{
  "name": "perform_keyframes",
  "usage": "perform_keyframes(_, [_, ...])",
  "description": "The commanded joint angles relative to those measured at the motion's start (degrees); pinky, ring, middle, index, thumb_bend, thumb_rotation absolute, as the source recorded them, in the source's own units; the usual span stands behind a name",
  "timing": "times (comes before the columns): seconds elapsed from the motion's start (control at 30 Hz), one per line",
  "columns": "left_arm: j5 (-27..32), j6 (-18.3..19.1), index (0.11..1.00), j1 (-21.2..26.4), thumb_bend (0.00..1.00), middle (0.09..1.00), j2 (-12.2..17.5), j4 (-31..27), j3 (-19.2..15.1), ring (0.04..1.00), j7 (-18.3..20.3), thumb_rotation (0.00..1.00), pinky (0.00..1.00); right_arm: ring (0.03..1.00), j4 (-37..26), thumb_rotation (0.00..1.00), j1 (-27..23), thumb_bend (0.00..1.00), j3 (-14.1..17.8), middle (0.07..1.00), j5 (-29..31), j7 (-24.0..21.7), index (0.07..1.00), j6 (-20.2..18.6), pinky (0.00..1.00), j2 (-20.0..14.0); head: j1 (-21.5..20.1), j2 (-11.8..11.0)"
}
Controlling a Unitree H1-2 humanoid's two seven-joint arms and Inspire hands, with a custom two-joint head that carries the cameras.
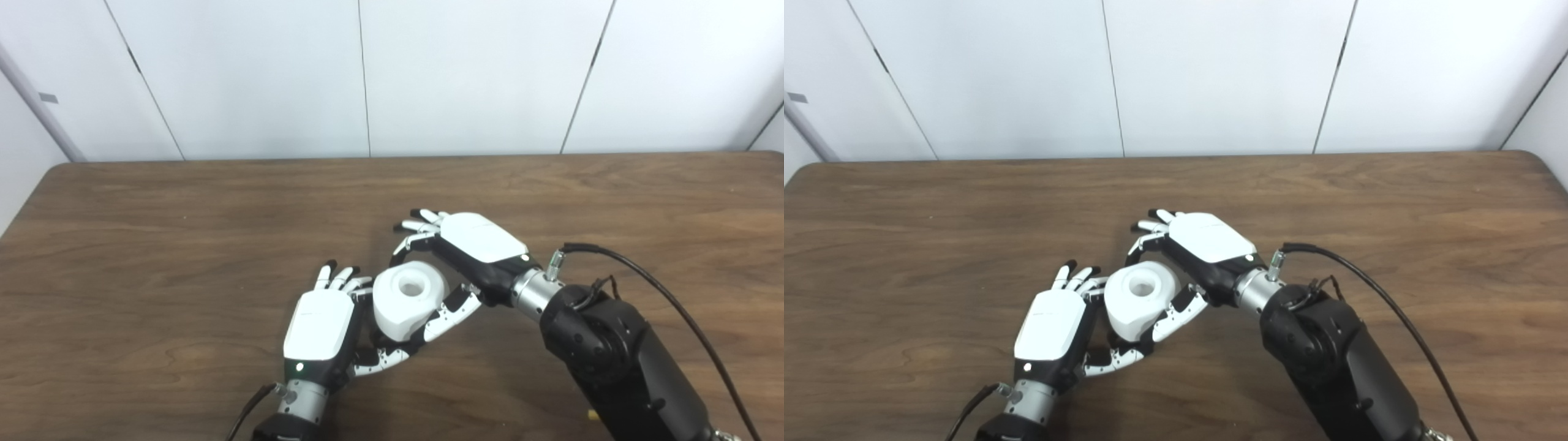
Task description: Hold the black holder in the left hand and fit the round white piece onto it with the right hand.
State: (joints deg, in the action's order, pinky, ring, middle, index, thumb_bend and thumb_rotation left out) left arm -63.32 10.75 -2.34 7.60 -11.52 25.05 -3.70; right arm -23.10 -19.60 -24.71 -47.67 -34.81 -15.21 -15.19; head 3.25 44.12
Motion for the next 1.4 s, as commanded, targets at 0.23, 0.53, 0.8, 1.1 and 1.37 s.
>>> perform_keyframes(0.23, [-1.1,-0.1,0.484,-0.4,0.52,0.777,0.5,0.8,0.9,0.892,1.9,0.06,1.0,1.0,-3.6,0.44,-1.0,1.0,2.3,1.0,-1.8,-2.0,0.874,-1.2,1.0,-0.3,0.0,0.1])
perform_keyframes(0.53, [-0.8,-0.3,0.484,-0.3,0.52,0.772,1.1,0.9,0.5,0.89,1.9,0.06,1.0,1.0,-7.6,0.42,-0.1,1.0,5.6,1.0,-0.5,-6.1,0.888,-2.8,1.0,-3.2,-0.6,0.0])
perform_keyframes(0.8, [0.1,0.0,0.484,-0.4,0.52,0.767,1.1,0.8,-0.4,0.886,1.9,0.06,1.0,1.0,-9.1,0.42,1.4,1.0,8.3,1.0,0.1,-6.5,0.878,-3.2,1.0,-4.6,-0.7,-0.1])
perform_keyframes(1.1, [2.4,1.1,0.487,-0.6,0.52,0.772,0.3,0.1,-1.9,0.889,3.3,0.06,1.0,1.0,-8.5,0.44,1.9,1.0,9.0,1.0,0.1,-6.1,0.879,-2.7,1.0,-4.6,-0.7,-0.2])
perform_keyframes(1.37, [6.6,3.2,0.569,-0.5,0.77,0.804,-1.3,-2.1,-4.1,0.914,7.3,0.13,1.0,1.0,-8.3,0.45,1.7,1.0,10.0,1.0,0.3,-6.1,0.888,-2.9,1.0,-4.8,-1.1,-0.5])
